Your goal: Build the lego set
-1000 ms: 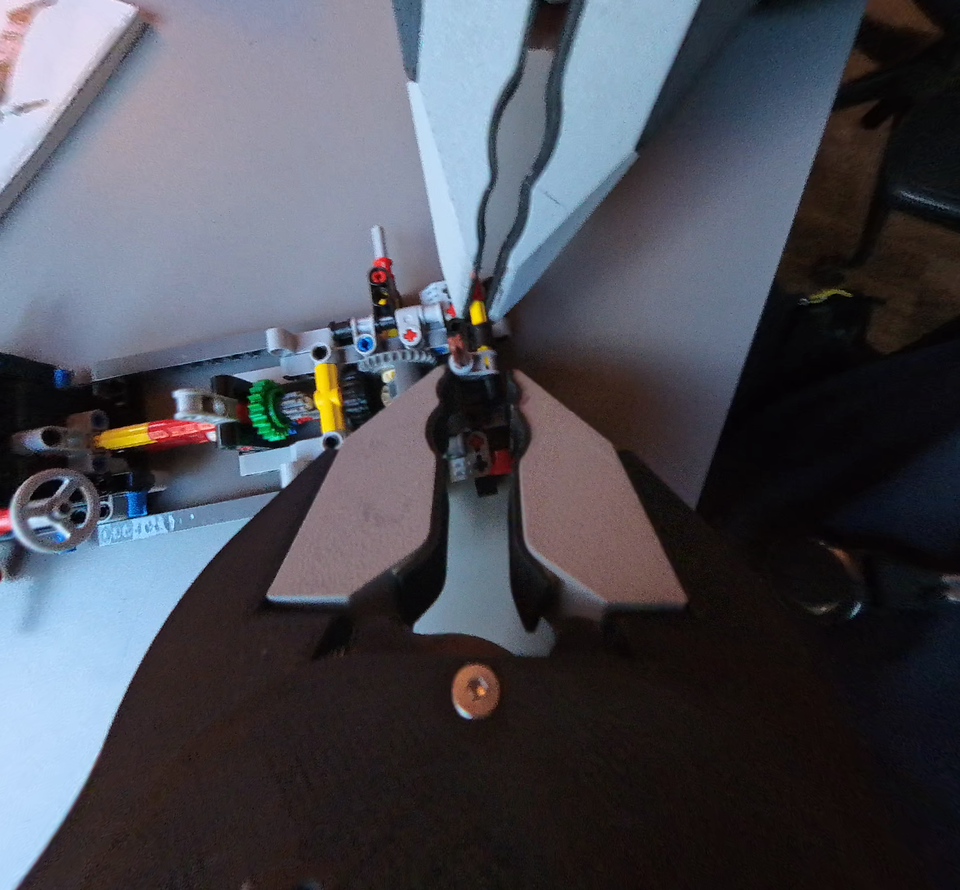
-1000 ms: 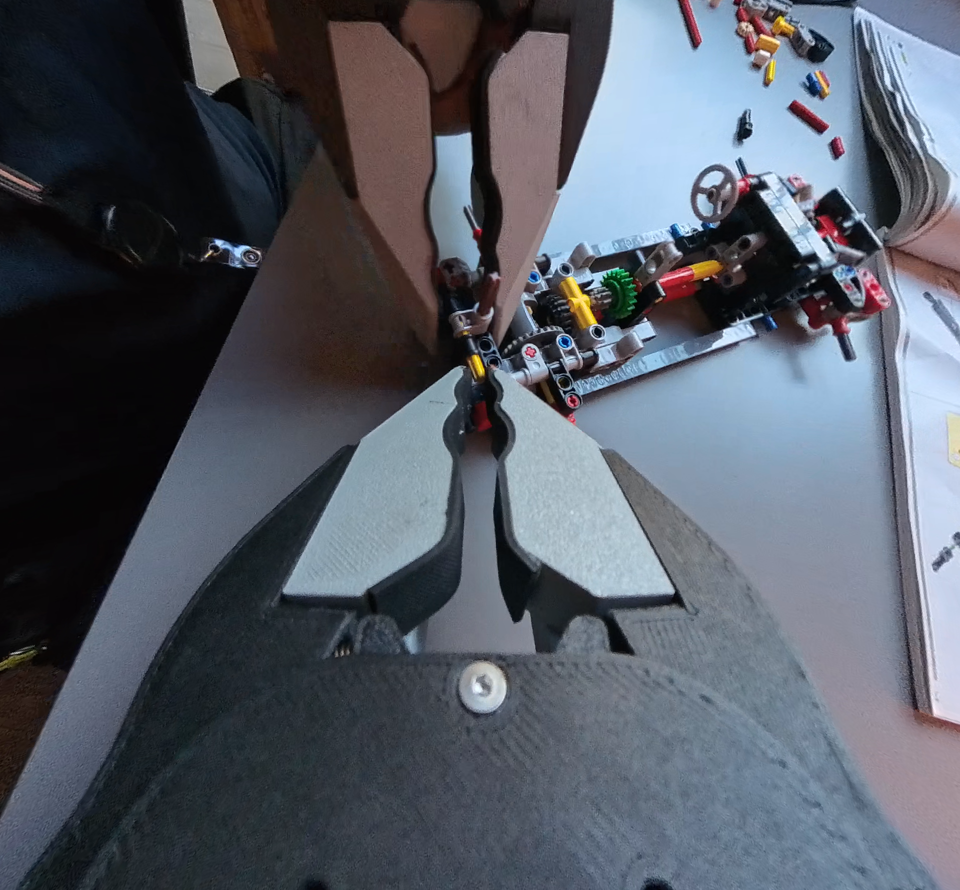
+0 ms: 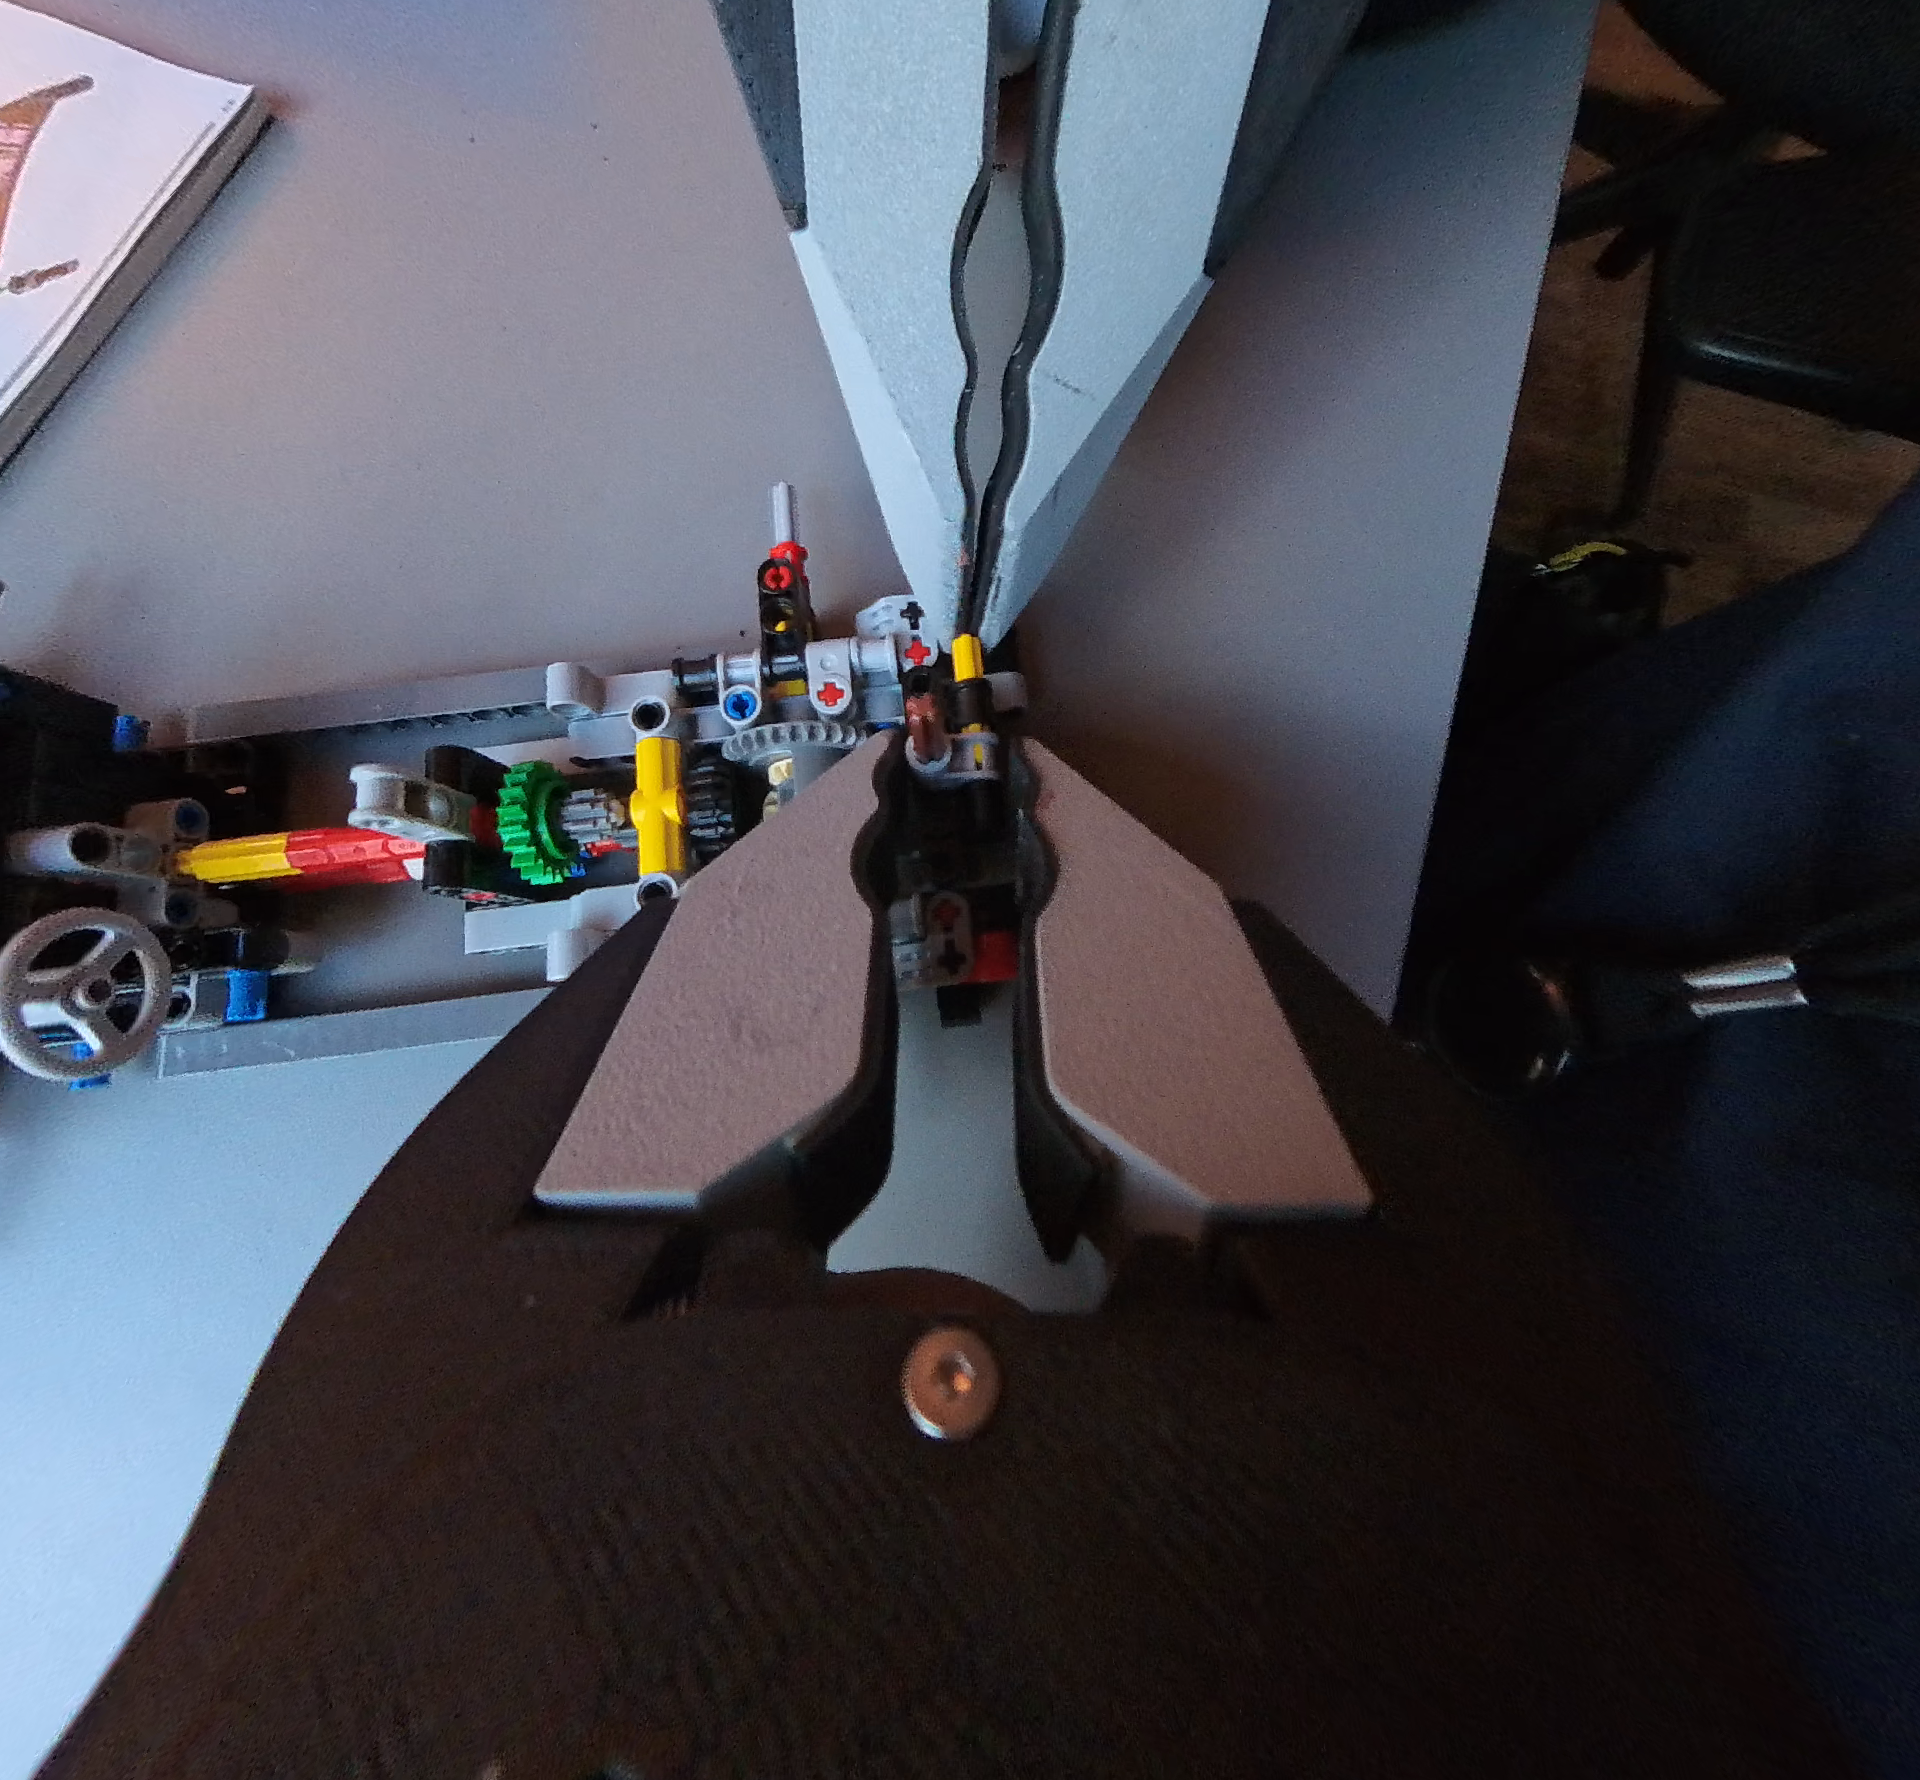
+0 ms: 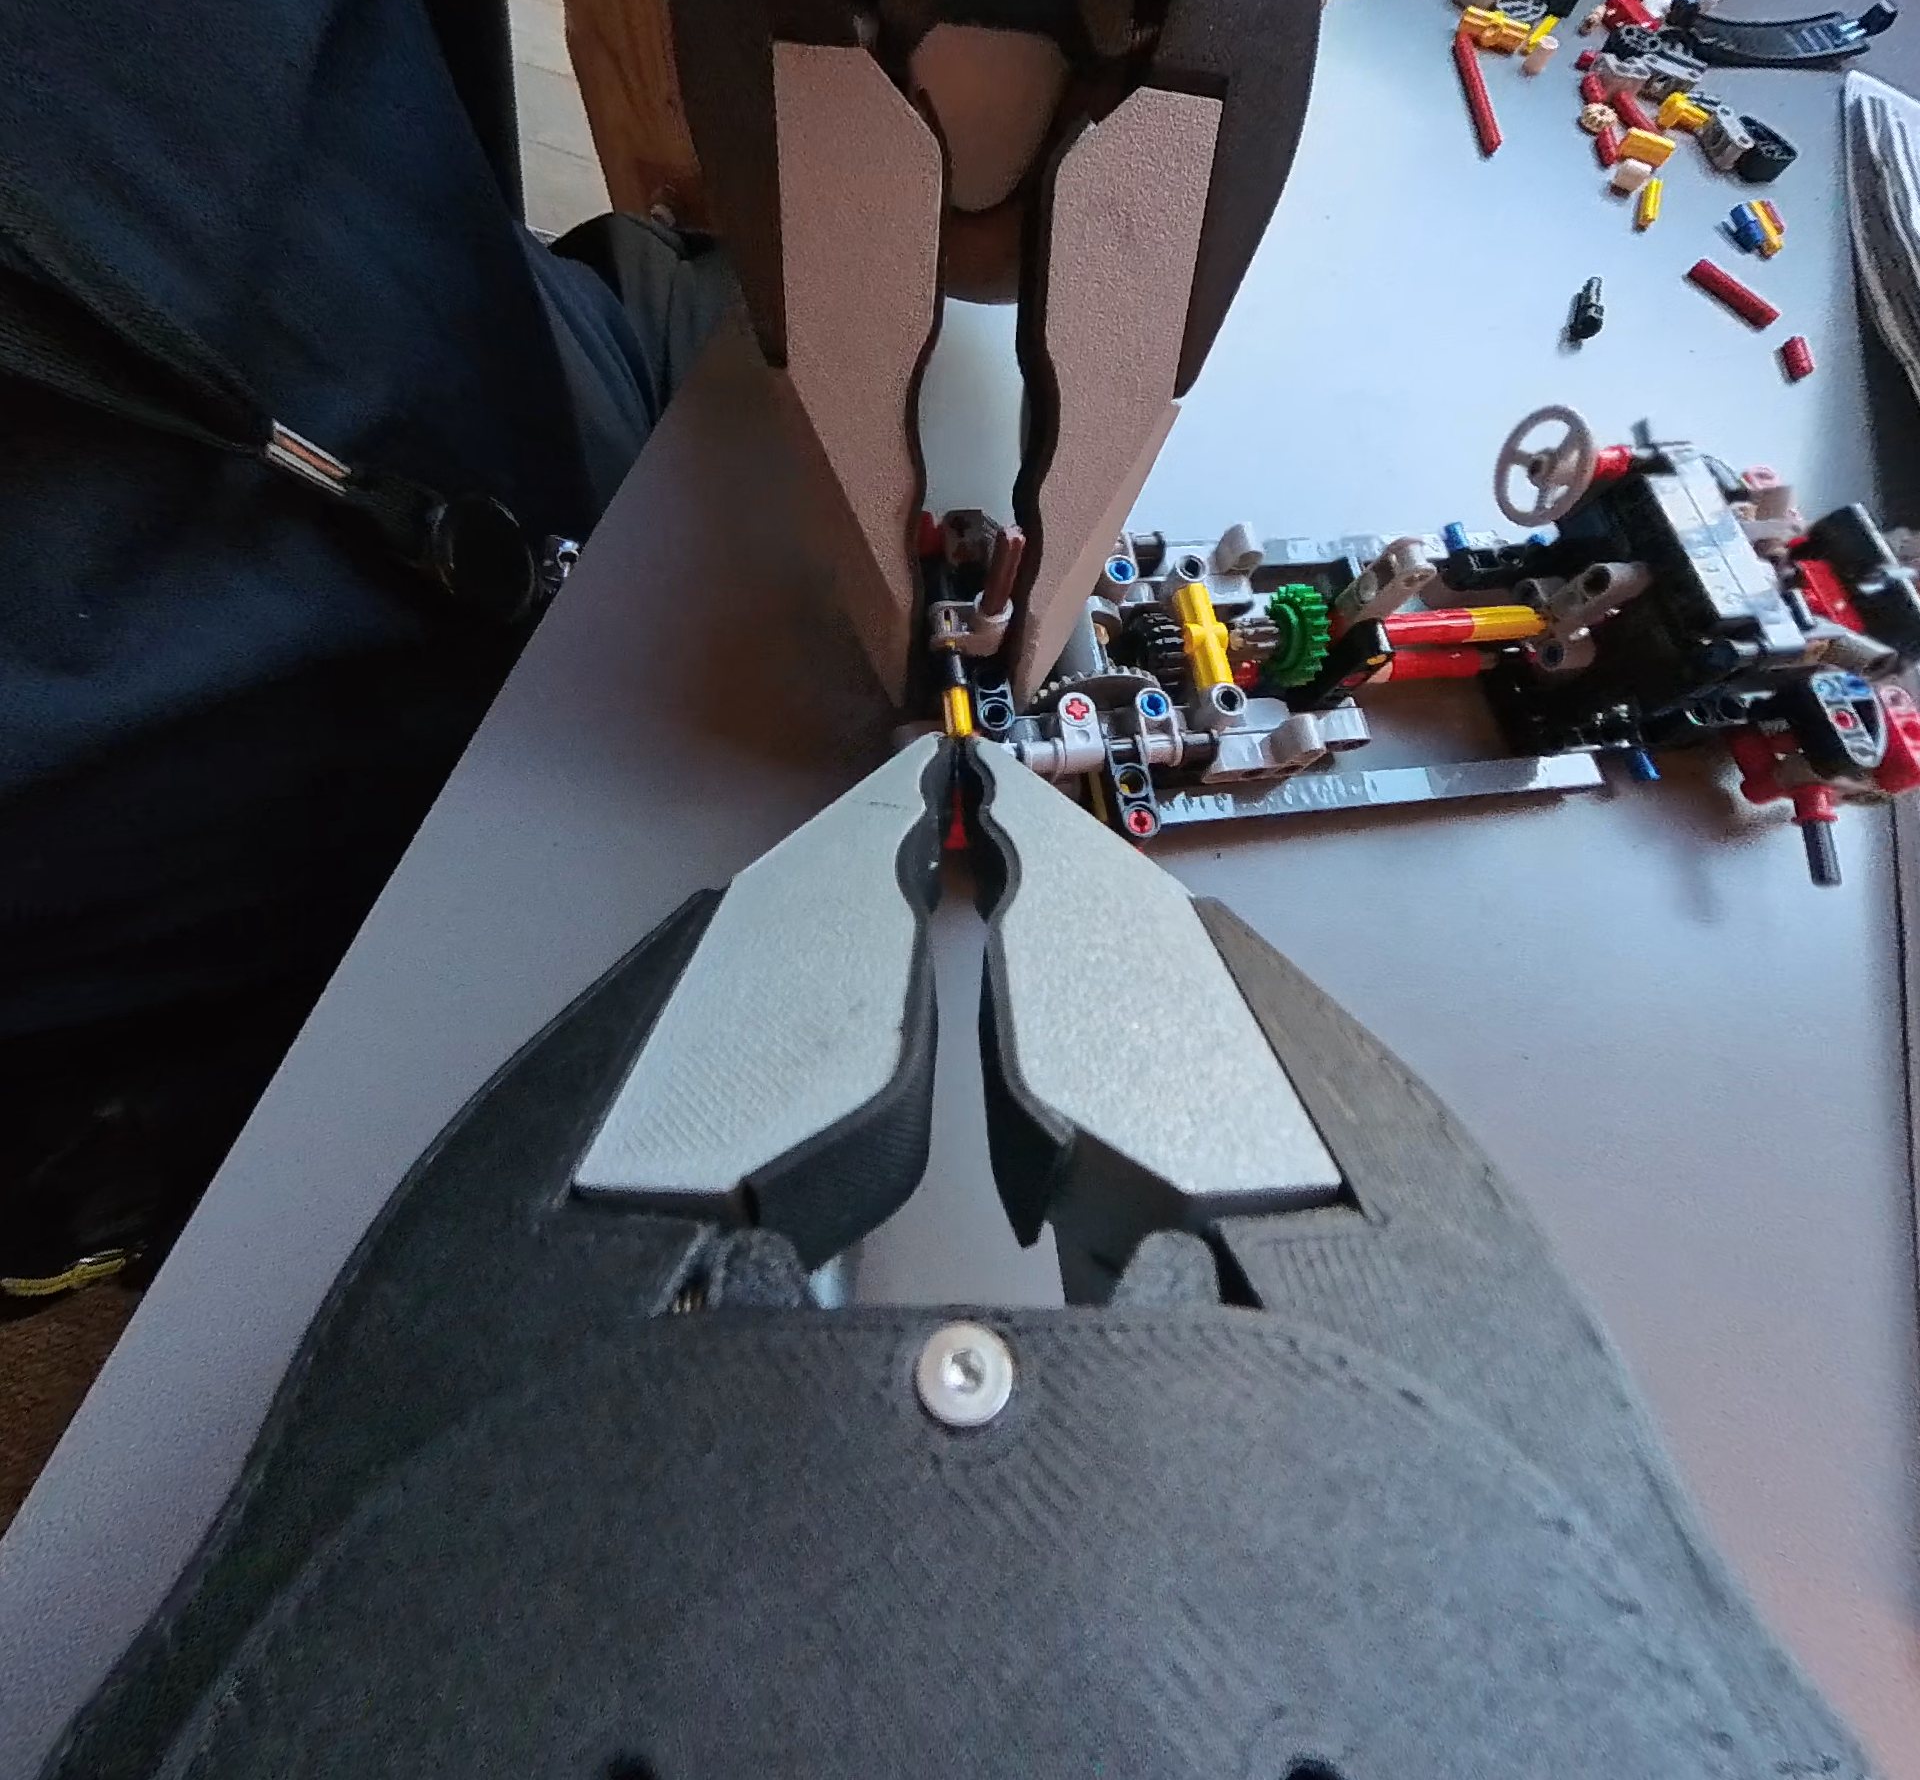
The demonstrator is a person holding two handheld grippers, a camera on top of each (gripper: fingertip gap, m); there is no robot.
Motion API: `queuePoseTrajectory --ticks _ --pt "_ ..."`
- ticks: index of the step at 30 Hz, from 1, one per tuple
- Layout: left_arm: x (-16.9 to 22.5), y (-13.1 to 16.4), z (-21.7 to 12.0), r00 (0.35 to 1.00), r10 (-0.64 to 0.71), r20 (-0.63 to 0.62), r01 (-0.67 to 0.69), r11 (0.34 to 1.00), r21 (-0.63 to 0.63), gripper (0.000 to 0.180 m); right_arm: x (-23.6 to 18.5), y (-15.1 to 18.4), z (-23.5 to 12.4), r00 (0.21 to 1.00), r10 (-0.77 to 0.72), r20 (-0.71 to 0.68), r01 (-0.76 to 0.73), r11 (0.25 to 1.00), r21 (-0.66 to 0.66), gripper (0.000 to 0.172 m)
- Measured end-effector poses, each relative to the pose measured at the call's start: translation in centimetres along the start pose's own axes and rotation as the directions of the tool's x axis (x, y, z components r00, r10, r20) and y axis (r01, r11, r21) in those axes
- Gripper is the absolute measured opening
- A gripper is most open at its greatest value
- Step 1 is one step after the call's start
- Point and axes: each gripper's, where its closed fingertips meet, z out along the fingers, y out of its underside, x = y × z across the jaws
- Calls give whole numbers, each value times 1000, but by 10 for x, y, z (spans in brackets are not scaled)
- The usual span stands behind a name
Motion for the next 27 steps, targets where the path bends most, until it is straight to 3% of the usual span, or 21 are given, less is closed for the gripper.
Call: queuePoseTrajectory --ticks 9,27 --pt "-1 1 0 999 -28 -14 28 999 -21 13 -1 0 4 998 46 40 -41 993 -115 0" --pt "-7 2 1 999 -37 13 37 999 -16 12 5 0 7 998 51 30 -46 986 -159 0"
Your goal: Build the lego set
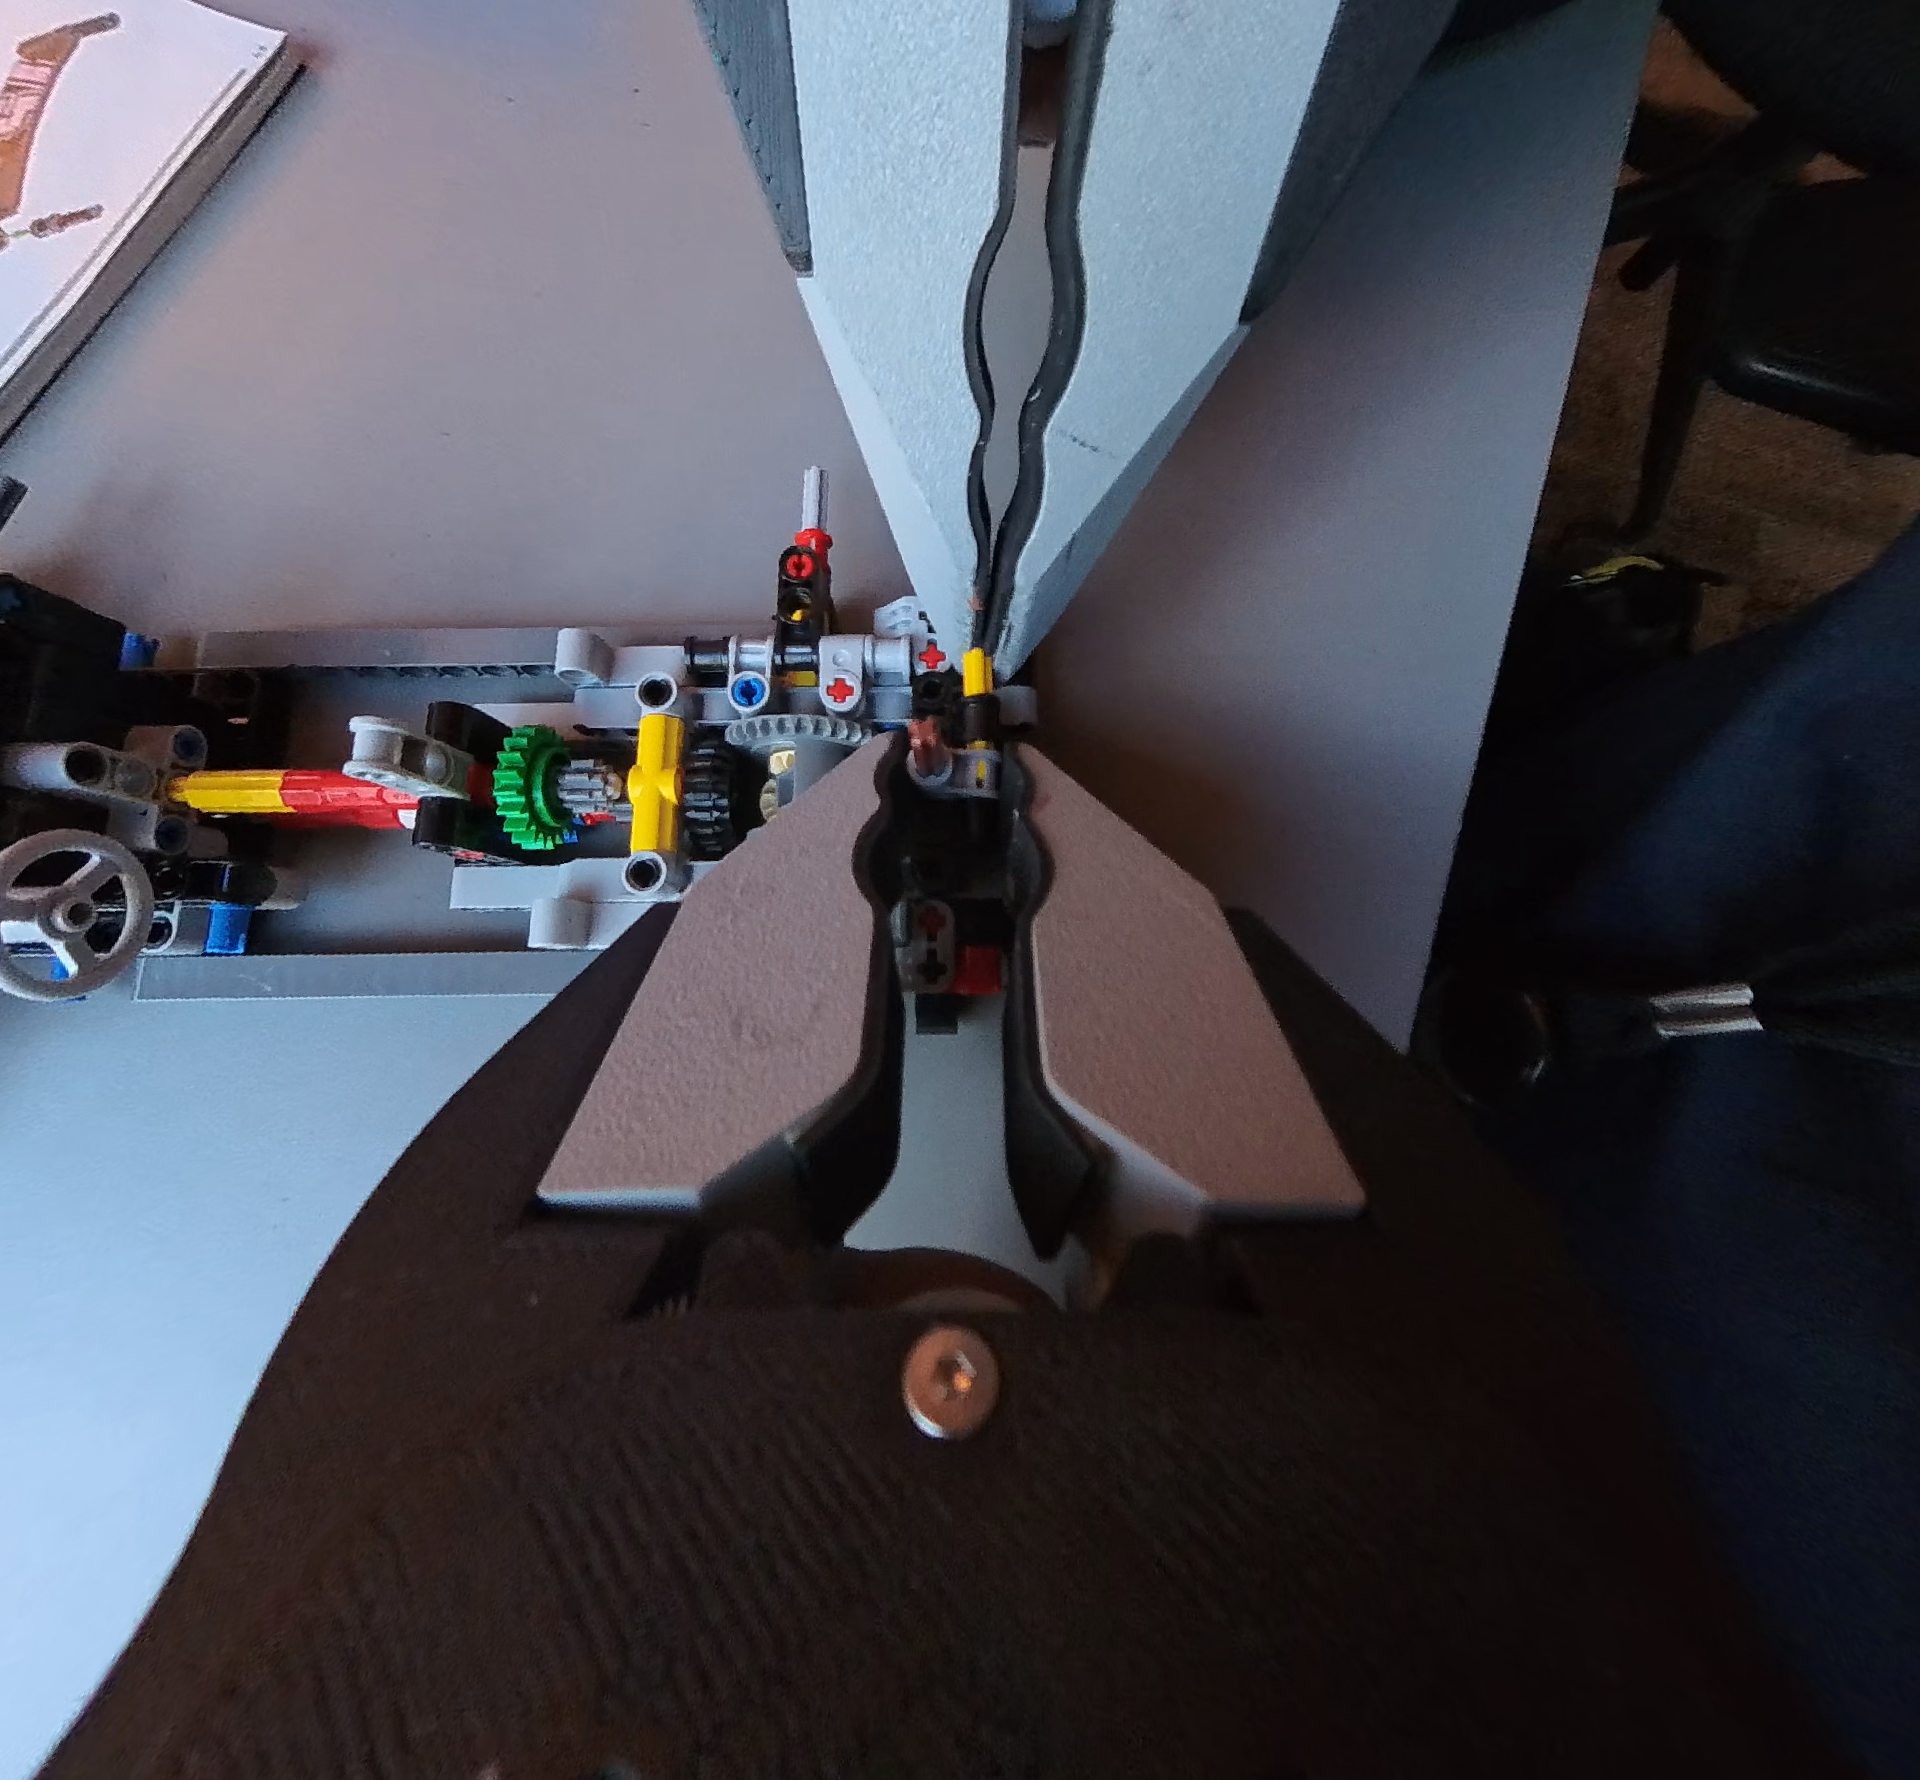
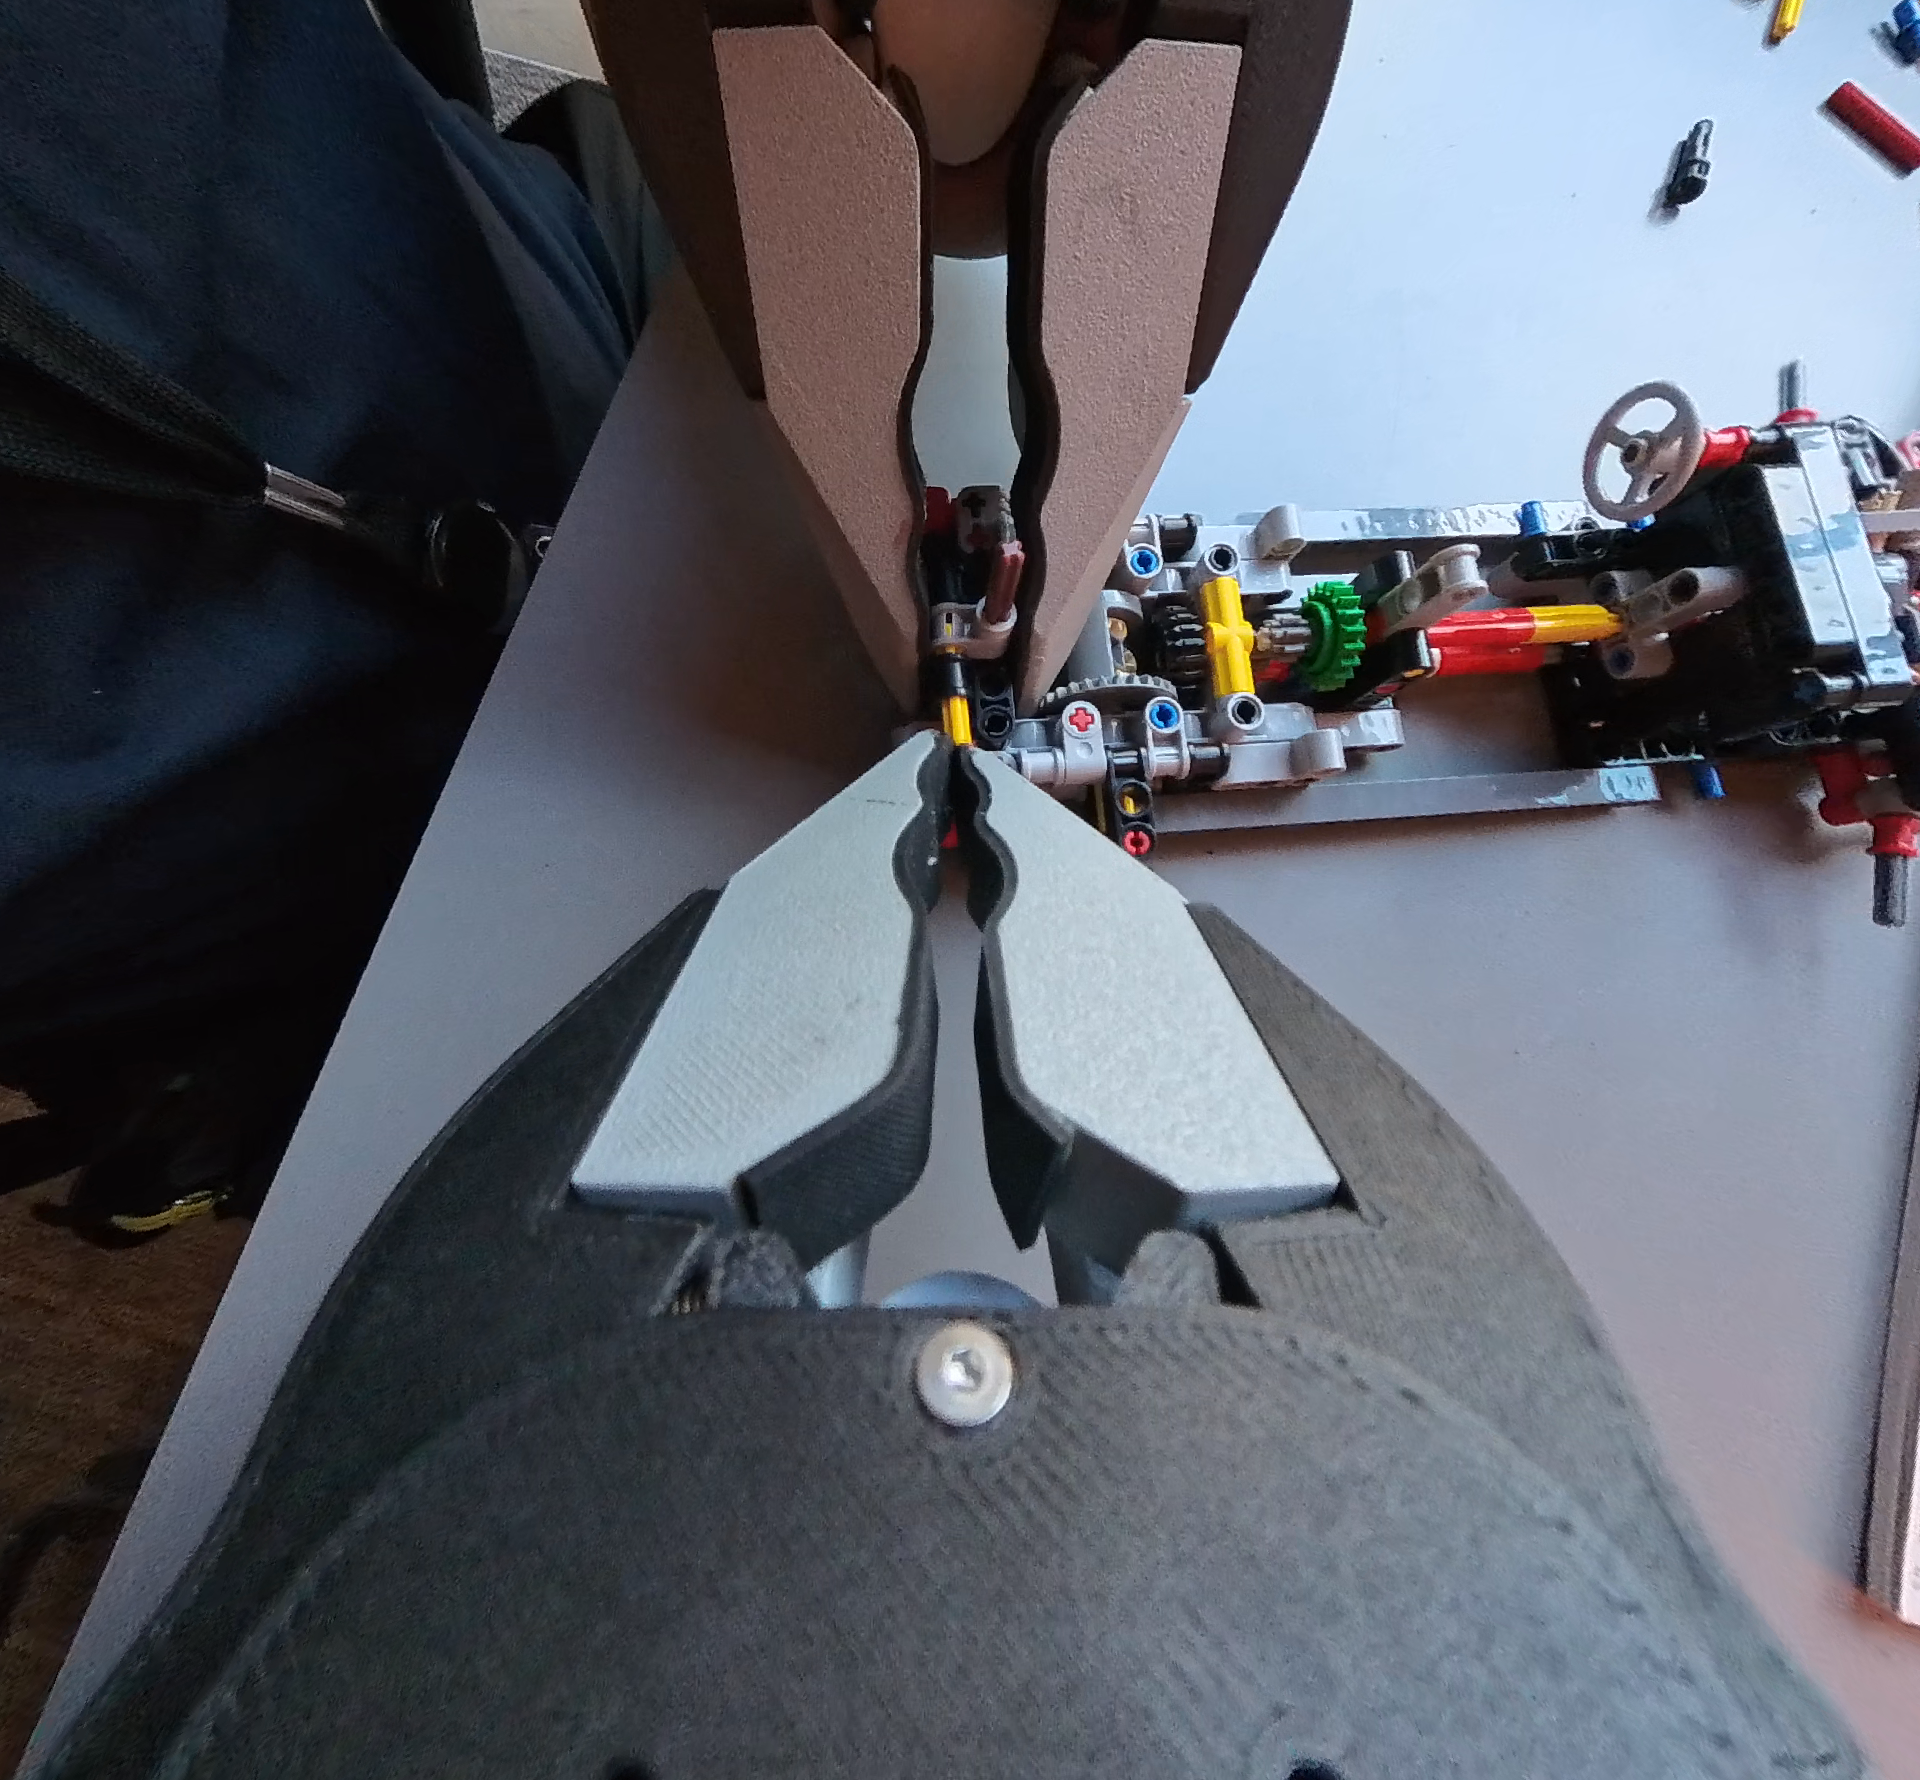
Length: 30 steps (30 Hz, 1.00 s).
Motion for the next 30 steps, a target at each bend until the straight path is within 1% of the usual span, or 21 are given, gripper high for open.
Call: queuePoseTrajectory --ticks 4,9,16,19,23,24,25,26,27,28,30 --pt "-2 0 0 1000 7 1 -7 1000 -5 12 2 0 0 1000 -2 -8 2 1000 14 0" --pt "-2 0 0 1000 24 -5 -24 1000 -8 12 1 -2 1 1000 14 21 -15 997 69 0" --pt "-6 1 0 999 33 8 -32 999 -16 12 5 -3 3 1000 16 -3 -15 997 80 0" --pt "-7 2 0 999 43 12 -43 999 -20 12 4 -3 3 999 29 20 -31 995 99 0" --pt "-7 1 0 999 39 -5 -39 999 4 14 4 -1 -1 992 84 89 -99 980 174 0" --pt "-7 -1 1 999 40 -11 -40 999 12 14 6 2 -6 993 95 76 -107 978 179 0" --pt "-6 -2 2 999 46 -23 -46 999 19 14 11 1 -14 993 108 42 -115 970 213 0" --pt "-6 -2 2 998 49 -36 -48 998 28 14 15 -1 -23 992 128 7 -126 956 266 11" --pt "-5 -3 2 998 42 -44 -40 998 38 14 17 -2 -30 989 150 -13 -139 942 306 14" --pt "-5 -3 2 998 41 -46 -39 998 47 14 15 -2 -35 987 162 -15 -149 935 322 3" --pt "-5 -3 1 998 60 -36 -58 997 49 14 5 0 -35 986 168 -8 -156 931 330 0"
